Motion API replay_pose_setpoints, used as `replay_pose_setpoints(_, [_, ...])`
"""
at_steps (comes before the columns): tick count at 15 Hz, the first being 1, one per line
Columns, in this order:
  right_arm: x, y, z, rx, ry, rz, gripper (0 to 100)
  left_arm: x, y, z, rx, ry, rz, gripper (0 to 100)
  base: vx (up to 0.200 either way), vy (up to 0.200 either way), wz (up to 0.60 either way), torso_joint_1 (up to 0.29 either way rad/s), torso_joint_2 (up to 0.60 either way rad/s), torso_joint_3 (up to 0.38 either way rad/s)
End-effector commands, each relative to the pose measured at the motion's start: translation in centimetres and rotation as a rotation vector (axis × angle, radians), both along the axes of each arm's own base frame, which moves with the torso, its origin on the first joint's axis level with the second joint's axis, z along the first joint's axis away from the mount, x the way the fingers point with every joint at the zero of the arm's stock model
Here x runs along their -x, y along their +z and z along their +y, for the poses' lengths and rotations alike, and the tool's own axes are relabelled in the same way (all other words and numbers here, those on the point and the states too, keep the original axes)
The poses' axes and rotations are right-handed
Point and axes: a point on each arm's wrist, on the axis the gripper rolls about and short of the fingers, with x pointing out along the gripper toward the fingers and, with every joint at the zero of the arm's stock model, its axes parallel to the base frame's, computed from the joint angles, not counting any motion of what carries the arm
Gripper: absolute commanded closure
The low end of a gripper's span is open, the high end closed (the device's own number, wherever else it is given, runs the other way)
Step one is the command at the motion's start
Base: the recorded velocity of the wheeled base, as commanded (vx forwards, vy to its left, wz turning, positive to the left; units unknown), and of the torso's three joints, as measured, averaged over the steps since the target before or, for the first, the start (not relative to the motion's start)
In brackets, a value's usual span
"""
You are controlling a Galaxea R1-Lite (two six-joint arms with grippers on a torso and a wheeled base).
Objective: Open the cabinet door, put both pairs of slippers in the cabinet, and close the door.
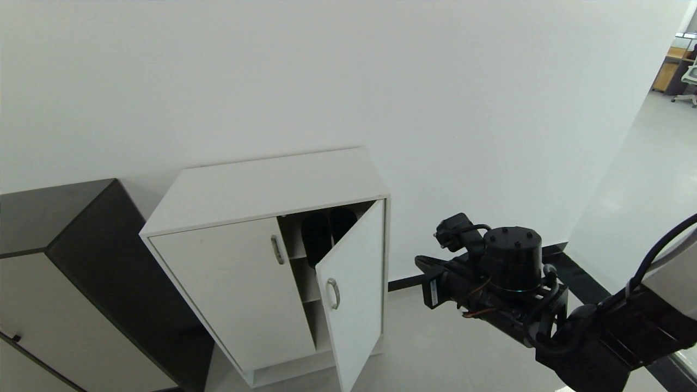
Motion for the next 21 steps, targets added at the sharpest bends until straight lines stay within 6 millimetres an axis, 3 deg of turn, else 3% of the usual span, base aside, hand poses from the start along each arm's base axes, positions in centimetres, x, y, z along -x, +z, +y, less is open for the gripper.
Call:
replay_pose_setpoints(1, [0.0, 0.0, 0.0, 0.001, -0.001, -0.001, 100, 0.0, 0.0, 0.0, 0.000, 0.000, -0.002, 100, 0.000, 0.000, 0.60, 0.007, 0.00, 0.002])
replay_pose_setpoints(7, [0.0, -0.2, 0.0, 0.003, 0.000, 0.003, 100, 0.0, 0.0, 0.0, 0.000, 0.000, 0.001, 100, 0.000, 0.000, 0.60, 0.006, 0.00, 0.002])
replay_pose_setpoints(12, [-0.3, 0.0, -0.5, 0.038, -0.018, -0.022, 100, 0.0, 0.0, 0.0, 0.000, 0.000, -0.002, 100, 0.000, 0.000, 0.00, 0.000, 0.00, 0.000])
replay_pose_setpoints(14, [-0.5, -0.2, -1.0, 0.136, -0.179, -0.038, 100, 0.0, 0.0, 0.0, 0.000, 0.000, 0.000, 100, 0.000, 0.000, 0.00, 0.000, 0.00, 0.000])
replay_pose_setpoints(15, [-0.4, -0.4, -1.0, 0.153, -0.181, -0.022, 100, 0.0, 0.0, 0.0, 0.000, -0.001, 0.000, 100, 0.000, 0.000, 0.00, 0.000, 0.00, 0.000])
replay_pose_setpoints(17, [-0.3, -1.2, -0.9, 0.188, -0.171, 0.014, 100, 0.0, 0.0, 0.0, 0.000, -0.001, 0.000, 100, 0.000, 0.000, 0.00, 0.000, 0.00, 0.000])
replay_pose_setpoints(21, [-1.7, -4.6, 0.7, 0.213, -0.150, 0.076, 100, 0.0, 0.0, 0.0, 0.000, -0.001, 0.000, 100, 0.000, 0.000, 0.00, 0.000, 0.00, 0.000])
